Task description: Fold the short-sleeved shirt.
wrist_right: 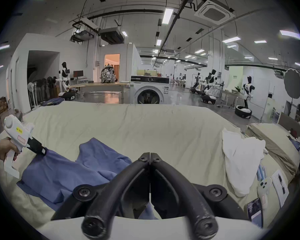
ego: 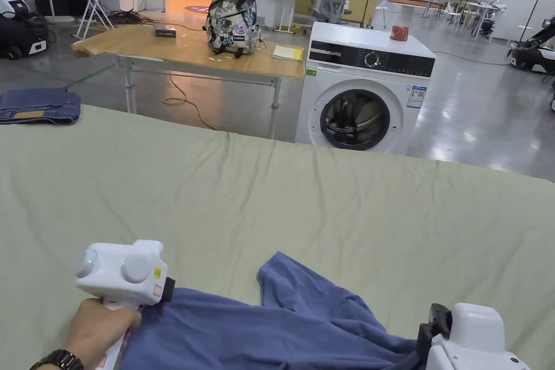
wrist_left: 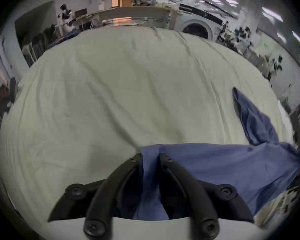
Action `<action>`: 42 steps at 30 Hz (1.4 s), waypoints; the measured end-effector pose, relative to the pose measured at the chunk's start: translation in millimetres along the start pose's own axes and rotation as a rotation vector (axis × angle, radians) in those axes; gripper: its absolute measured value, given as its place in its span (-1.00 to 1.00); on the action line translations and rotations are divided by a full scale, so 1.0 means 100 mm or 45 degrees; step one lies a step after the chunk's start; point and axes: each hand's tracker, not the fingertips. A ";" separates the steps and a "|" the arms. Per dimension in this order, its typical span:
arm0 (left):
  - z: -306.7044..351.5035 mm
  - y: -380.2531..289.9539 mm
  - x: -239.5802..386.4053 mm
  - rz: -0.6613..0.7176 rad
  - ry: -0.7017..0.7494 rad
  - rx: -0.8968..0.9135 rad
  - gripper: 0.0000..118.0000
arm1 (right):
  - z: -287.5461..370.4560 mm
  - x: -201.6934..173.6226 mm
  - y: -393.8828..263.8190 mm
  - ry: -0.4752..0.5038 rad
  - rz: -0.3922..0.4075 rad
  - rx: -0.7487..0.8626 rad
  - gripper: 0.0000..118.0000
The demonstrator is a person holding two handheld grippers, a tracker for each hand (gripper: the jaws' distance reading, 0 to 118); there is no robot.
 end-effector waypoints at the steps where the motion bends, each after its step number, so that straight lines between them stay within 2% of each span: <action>1: -0.01 -0.03 0.10 -0.054 0.034 0.011 -0.89 | 0.00 0.02 -0.01 -0.003 -0.003 -0.002 -1.00; 2: 0.01 -0.08 0.12 -0.086 0.039 0.017 -1.00 | -0.01 0.04 -0.02 -0.006 -0.004 -0.007 -1.00; 4: 0.04 -0.11 0.12 -0.042 0.006 0.011 -1.00 | -0.01 0.08 -0.04 -0.011 -0.009 -0.018 -1.00; 7: 0.17 -0.12 -0.03 0.097 -0.161 0.019 -1.00 | -0.01 0.19 -0.05 -0.018 -0.026 -0.042 -1.00; 9: 0.32 -0.15 -0.01 0.034 -0.117 0.099 -1.00 | 0.01 0.28 -0.04 -0.022 -0.042 -0.052 -1.00; 12: 0.59 -0.19 -0.05 0.004 -0.161 0.179 -1.00 | 0.03 0.42 0.00 -0.006 -0.066 -0.115 -1.00; 15: 0.87 -0.24 -0.11 0.013 -0.168 0.248 -1.00 | 0.00 0.56 -0.01 0.037 -0.065 -0.290 -1.00; 16: 0.95 -0.26 -0.13 0.015 -0.178 0.272 -1.00 | 0.00 0.61 -0.05 0.053 -0.086 -0.316 -0.94; 19: 1.21 -0.36 -0.13 0.015 -0.178 0.312 -1.00 | -0.02 0.70 -0.20 0.074 -0.073 -0.459 0.03; 20: 1.27 -0.39 -0.14 0.013 -0.182 0.322 -1.00 | -0.03 0.71 -0.26 0.081 -0.062 -0.497 0.17; 24: 1.41 -0.47 -0.15 0.006 -0.183 0.337 -1.00 | -0.12 0.71 -0.52 0.168 -0.076 -0.645 0.17; 28: 1.44 -0.54 -0.16 0.002 -0.173 0.320 -1.00 | -0.29 0.60 -0.75 0.172 -0.035 -0.782 0.17; 31: 1.41 -0.58 -0.14 0.007 -0.171 0.307 -1.00 | -0.40 0.52 -0.89 0.235 -0.069 -0.871 0.12; 33: 1.40 -0.62 -0.14 0.003 -0.171 0.294 -1.00 | -0.41 0.46 -0.93 0.126 0.014 -0.840 -0.23; 34: 1.39 -0.63 -0.12 0.004 -0.171 0.291 -1.00 | -0.39 0.45 -0.92 0.127 0.023 -0.811 -0.39; 36: 1.40 -0.66 -0.11 -0.003 -0.171 0.288 -1.00 | -0.34 0.48 -0.88 0.142 -0.012 -0.796 -0.93; 38: 1.42 -0.67 -0.08 -0.017 -0.164 0.294 -1.00 | -0.32 0.56 -0.84 0.180 -0.091 -0.771 -0.94; 41: 1.51 -0.64 -0.10 -0.018 -0.163 0.336 -1.00 | -0.19 0.65 -0.74 0.178 -0.130 -0.684 -0.96; 42: 1.54 -0.62 -0.09 -0.018 -0.159 0.352 -1.00 | -0.14 0.66 -0.69 0.161 -0.113 -0.646 -0.96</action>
